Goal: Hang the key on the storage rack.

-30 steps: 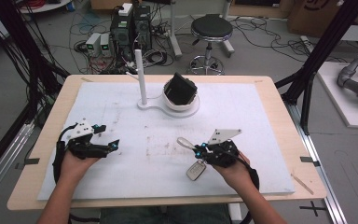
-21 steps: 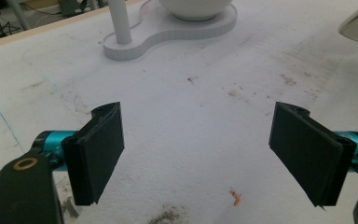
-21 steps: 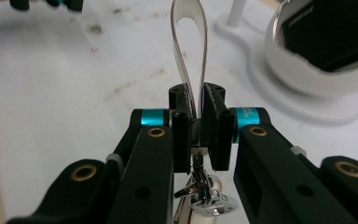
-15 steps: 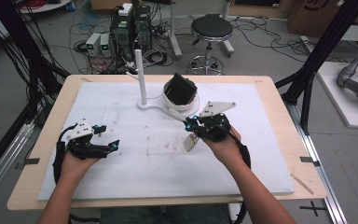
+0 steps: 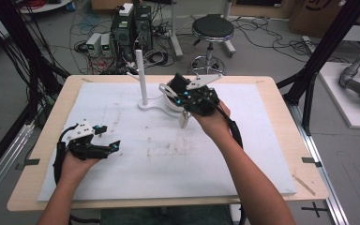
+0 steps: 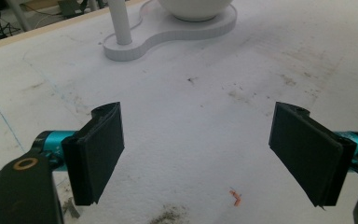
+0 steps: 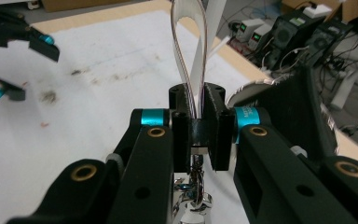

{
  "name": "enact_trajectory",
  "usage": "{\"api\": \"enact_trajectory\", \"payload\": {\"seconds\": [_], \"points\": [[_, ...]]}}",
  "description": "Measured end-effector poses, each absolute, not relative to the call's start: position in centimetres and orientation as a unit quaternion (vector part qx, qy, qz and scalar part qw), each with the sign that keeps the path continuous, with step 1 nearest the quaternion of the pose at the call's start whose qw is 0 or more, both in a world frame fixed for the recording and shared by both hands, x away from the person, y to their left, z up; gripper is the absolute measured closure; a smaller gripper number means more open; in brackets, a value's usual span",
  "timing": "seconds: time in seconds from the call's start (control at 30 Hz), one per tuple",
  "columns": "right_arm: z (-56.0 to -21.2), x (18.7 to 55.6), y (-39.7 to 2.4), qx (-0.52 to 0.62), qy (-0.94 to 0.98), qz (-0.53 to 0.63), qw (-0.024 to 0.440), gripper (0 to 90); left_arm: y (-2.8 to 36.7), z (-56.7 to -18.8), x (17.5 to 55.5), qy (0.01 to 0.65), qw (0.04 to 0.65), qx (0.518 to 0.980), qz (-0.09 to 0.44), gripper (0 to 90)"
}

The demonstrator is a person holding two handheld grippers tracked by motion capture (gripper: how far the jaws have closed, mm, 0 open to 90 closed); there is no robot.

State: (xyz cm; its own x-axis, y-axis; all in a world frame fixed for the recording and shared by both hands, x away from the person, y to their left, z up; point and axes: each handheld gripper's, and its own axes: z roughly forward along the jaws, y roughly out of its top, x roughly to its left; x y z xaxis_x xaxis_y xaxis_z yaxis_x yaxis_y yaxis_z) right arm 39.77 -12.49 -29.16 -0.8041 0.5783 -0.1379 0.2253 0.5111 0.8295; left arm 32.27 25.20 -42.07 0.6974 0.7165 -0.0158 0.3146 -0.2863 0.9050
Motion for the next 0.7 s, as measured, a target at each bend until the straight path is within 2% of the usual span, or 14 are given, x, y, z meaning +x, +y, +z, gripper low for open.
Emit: {"api": "enact_trajectory", "payload": {"seconds": [0.7], "points": [[-25.7, 44.5, -5.0, 0.21, 0.86, 0.4, 0.238, 82.6, 25.1, -42.2, 32.2, 0.331, 0.498, 0.777, 0.199, 17.9]]}}
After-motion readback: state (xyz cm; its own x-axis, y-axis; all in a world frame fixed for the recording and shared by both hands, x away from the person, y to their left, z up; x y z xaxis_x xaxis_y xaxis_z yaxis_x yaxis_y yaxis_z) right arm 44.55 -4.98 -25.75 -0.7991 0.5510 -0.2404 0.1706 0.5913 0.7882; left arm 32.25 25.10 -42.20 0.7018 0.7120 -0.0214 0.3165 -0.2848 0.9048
